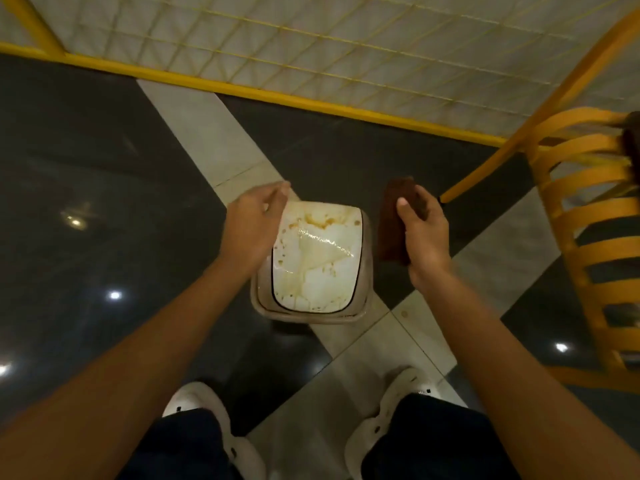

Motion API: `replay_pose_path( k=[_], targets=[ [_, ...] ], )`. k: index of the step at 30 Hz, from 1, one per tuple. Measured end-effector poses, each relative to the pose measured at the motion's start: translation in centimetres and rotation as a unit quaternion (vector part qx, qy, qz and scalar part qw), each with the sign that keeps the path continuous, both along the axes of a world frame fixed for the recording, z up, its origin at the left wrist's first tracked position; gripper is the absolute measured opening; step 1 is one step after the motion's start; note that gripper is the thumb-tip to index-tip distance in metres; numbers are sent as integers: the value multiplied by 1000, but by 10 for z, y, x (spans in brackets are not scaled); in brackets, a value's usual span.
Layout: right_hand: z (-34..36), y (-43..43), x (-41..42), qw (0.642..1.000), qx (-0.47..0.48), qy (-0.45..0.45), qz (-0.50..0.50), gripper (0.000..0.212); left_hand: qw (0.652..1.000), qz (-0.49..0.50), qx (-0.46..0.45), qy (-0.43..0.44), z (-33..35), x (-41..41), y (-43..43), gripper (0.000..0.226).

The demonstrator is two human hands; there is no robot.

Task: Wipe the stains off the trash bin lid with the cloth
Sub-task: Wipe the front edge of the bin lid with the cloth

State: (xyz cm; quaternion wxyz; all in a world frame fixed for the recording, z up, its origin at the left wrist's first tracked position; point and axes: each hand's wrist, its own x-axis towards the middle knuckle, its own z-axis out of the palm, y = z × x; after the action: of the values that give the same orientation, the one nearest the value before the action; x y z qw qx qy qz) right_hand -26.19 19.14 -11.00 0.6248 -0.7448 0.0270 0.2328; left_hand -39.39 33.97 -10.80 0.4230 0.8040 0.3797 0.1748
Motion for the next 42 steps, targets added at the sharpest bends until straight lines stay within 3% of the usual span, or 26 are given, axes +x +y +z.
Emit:
replay_pose_path(
  k=[4, 11, 17, 25, 29, 34, 42],
  targets=[
    [-20, -17, -2, 997, -70, 10, -24, 48, 998, 34, 1, 52, -31, -19, 1, 38],
    [-67, -26, 10, 992, -119, 29, -6, 44, 994, 76, -81, 20, -65, 10, -9, 45],
    [-104, -15, 4, 992, -113, -19, 44, 42, 992, 115, -51, -22, -95, 12, -12, 44],
    [-143, 16, 25, 995, -94, -35, 9, 34, 990, 137, -16, -24, -100, 15, -14, 42],
    [-141, 23, 38, 991, -102, -58, 59, 33, 989, 145, -20, -21, -101, 15, -14, 41],
    [-152, -12, 0, 993, -96, -58, 41, 33, 989, 144, -15, -29, -103, 14, -14, 41],
    [-145, 26, 52, 988, -92, -43, 118, 31, 988, 146, -12, -37, -106, 15, -13, 41]
  ],
)
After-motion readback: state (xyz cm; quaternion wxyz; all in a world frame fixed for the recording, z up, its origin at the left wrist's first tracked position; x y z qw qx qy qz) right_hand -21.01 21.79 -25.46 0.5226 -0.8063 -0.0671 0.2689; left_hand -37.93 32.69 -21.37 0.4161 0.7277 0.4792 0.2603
